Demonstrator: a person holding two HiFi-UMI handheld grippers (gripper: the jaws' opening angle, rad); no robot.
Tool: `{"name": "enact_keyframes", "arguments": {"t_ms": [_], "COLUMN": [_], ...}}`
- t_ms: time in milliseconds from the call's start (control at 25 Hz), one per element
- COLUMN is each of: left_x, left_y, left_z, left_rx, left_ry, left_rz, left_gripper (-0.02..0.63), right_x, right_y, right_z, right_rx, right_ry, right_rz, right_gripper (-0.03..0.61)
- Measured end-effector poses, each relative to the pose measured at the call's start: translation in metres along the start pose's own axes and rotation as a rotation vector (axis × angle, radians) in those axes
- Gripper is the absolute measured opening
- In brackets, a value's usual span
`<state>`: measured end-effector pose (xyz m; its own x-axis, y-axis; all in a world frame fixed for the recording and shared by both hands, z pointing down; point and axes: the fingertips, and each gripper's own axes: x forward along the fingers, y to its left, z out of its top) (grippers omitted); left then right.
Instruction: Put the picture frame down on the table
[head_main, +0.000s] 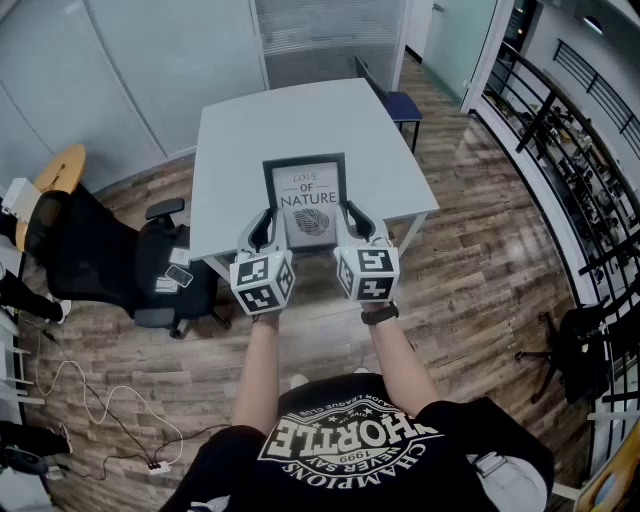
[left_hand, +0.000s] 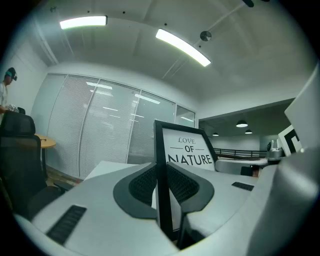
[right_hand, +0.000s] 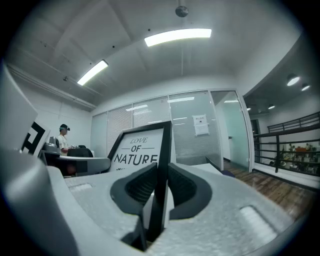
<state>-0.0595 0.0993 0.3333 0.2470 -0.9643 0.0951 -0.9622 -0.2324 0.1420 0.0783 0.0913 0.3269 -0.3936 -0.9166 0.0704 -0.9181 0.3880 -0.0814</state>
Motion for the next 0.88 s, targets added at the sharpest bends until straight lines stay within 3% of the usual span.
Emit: {"name": "enact_keyframes", "arguments": {"t_ms": [880], "left_x": [-0.034], "left_y": [-0.086], "left_z": [-0.006], "left_rx": [-0.012], "left_ry": [-0.059], "left_rz": [0.060], "left_gripper": [0.067], "right_x": [-0.064], "right_y": [-0.053], "right_z": [0.009], "right_rx": [-0.002], "right_ry": [-0.035], "right_rz": [0.082], "right_gripper": [0.063]}}
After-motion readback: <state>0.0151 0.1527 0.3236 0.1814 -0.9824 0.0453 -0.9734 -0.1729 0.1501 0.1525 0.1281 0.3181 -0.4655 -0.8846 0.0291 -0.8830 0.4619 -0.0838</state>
